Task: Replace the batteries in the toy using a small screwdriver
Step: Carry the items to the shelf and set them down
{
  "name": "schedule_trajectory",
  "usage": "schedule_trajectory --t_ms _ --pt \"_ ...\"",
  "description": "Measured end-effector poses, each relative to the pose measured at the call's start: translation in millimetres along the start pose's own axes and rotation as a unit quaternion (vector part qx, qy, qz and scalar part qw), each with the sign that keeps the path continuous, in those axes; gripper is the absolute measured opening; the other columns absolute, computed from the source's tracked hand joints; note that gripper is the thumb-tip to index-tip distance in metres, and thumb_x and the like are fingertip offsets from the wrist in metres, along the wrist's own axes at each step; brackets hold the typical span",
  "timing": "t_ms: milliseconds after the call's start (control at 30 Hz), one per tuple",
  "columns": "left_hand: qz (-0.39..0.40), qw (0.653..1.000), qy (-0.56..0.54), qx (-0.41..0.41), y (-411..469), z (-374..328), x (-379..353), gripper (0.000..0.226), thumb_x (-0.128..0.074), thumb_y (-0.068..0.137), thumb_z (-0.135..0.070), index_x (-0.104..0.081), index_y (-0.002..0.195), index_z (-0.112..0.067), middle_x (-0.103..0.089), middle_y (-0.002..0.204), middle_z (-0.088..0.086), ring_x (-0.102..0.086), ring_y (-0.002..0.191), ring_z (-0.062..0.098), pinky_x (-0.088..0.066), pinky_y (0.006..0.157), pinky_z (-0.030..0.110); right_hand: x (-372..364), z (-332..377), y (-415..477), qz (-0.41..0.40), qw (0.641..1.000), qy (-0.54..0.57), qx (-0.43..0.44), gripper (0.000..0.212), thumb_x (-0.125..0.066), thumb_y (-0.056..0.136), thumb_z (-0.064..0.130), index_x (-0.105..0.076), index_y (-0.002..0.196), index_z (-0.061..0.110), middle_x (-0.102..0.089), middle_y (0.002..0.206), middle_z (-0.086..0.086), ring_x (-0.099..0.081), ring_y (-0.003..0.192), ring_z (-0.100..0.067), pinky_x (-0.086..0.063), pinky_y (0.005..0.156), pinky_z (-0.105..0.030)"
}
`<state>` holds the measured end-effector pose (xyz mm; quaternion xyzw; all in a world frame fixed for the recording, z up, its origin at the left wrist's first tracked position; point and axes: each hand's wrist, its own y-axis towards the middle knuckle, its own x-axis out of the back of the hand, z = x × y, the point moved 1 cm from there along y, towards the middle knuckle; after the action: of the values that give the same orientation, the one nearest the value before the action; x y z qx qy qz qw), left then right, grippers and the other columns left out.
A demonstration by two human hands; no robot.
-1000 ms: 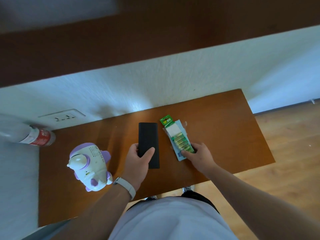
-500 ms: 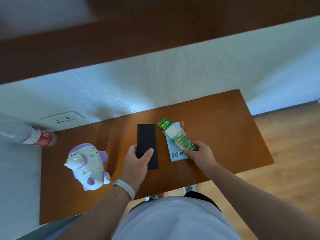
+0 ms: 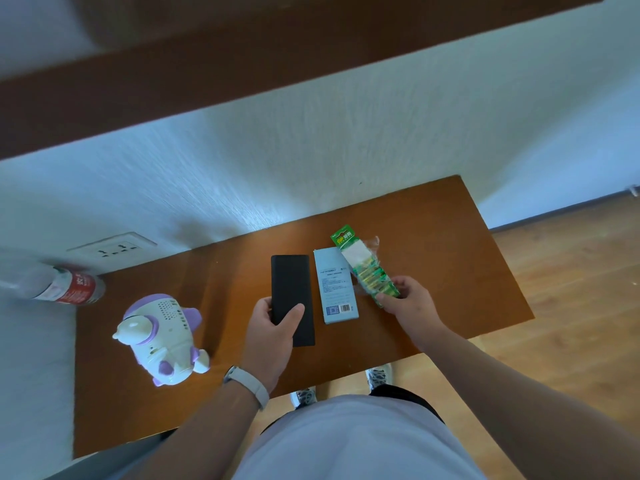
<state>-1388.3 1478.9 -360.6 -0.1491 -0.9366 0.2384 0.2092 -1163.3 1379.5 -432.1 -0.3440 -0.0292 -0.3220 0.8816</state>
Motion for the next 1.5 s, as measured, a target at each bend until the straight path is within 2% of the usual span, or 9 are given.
schedule_trajectory --t_ms 200,300,467,567,900,1100,1233,1400,1500 --pt "0.008 1.0 0.003 -0.003 -5 -4 -9 0.026 -0.064 0.096 -0.033 -0.052 0.116 -0.021 -0.064 0.107 0.0 -0.064 0.099 0.02 -0.063 0.075 0.032 15 -13 4 -0.027 0.999 -0.015 -0.022 0.022 -0.075 0.087 0.02 -0.06 0.103 0.025 -0.069 0.101 -0.001 -0.067 0.089 -0.018 -0.06 0.075 -0.039" --pt "0.009 1.0 0.005 -0.004 -7 -6 -12 0.026 -0.064 0.096 -0.033 -0.052 0.117 -0.021 -0.063 0.106 -0.002 -0.064 0.096 0.017 -0.058 0.063 0.021 19 -16 4 -0.036 0.997 -0.066 -0.028 0.025 -0.073 0.089 0.026 -0.059 0.109 0.021 -0.066 0.101 0.001 -0.064 0.087 -0.017 -0.056 0.069 -0.034" --pt "0.009 1.0 0.01 0.001 -9 -5 -14 0.026 -0.064 0.096 -0.033 -0.053 0.116 -0.021 -0.064 0.105 -0.002 -0.065 0.097 0.018 -0.058 0.063 0.022 20 -13 9 -0.036 0.981 -0.189 -0.007 0.027 -0.069 0.09 0.031 -0.055 0.111 0.021 -0.062 0.099 0.003 -0.059 0.084 -0.014 -0.054 0.07 -0.034" --pt "0.01 1.0 0.014 0.004 -11 -5 -14 0.024 -0.064 0.097 -0.034 -0.052 0.115 -0.022 -0.064 0.104 -0.003 -0.065 0.095 0.017 -0.056 0.059 0.019 18 -14 12 -0.05 0.966 -0.254 0.024 0.04 -0.067 0.088 0.034 -0.057 0.122 0.016 -0.056 0.112 -0.002 -0.056 0.089 -0.016 -0.05 0.073 -0.033" --pt "0.008 1.0 0.022 0.007 -15 -4 -13 0.027 -0.063 0.097 -0.034 -0.052 0.118 -0.021 -0.064 0.106 -0.003 -0.065 0.097 0.018 -0.057 0.062 0.02 20 -14 7 -0.051 0.952 -0.3 0.023 0.051 -0.06 0.088 0.045 -0.051 0.131 0.02 -0.045 0.123 -0.003 -0.056 0.09 -0.021 -0.051 0.075 -0.036" --pt "0.02 1.0 0.018 -0.005 -17 -13 -16 0.025 -0.063 0.097 -0.033 -0.052 0.116 -0.021 -0.064 0.106 -0.002 -0.065 0.096 0.018 -0.056 0.058 0.017 33 1 -3 -0.051 0.954 -0.294 0.035 0.039 -0.059 0.09 0.04 -0.056 0.123 0.021 -0.05 0.115 0.001 -0.057 0.095 -0.018 -0.052 0.083 -0.04" --pt "0.032 0.999 0.001 -0.023 -19 -28 -20 0.023 -0.063 0.097 -0.032 -0.052 0.114 -0.022 -0.064 0.106 -0.002 -0.066 0.095 0.017 -0.056 0.058 0.017 36 27 -21 -0.047 0.961 -0.261 0.075 0.026 -0.059 0.093 0.032 -0.06 0.116 0.019 -0.06 0.097 0.004 -0.056 0.084 -0.013 -0.052 0.076 -0.034" --pt "0.064 0.996 -0.033 -0.049 -28 -50 -24 0.021 -0.066 0.095 -0.03 -0.053 0.11 -0.024 -0.066 0.107 -0.001 -0.068 0.097 0.017 -0.058 0.061 0.02 24 74 -57 0.015 0.981 -0.162 0.109 0.013 -0.055 0.098 0.027 -0.061 0.11 0.025 -0.063 0.091 0.007 -0.056 0.07 -0.007 -0.046 0.059 -0.023" --pt "0.082 0.993 -0.035 -0.075 -35 -61 -24 0.023 -0.067 0.094 -0.032 -0.054 0.111 -0.026 -0.066 0.107 -0.001 -0.069 0.096 0.017 -0.058 0.062 0.02 12 98 -80 0.059 0.987 -0.079 0.128 0.012 -0.053 0.1 0.032 -0.062 0.105 0.026 -0.067 0.09 0.001 -0.061 0.073 -0.01 -0.051 0.066 -0.026"
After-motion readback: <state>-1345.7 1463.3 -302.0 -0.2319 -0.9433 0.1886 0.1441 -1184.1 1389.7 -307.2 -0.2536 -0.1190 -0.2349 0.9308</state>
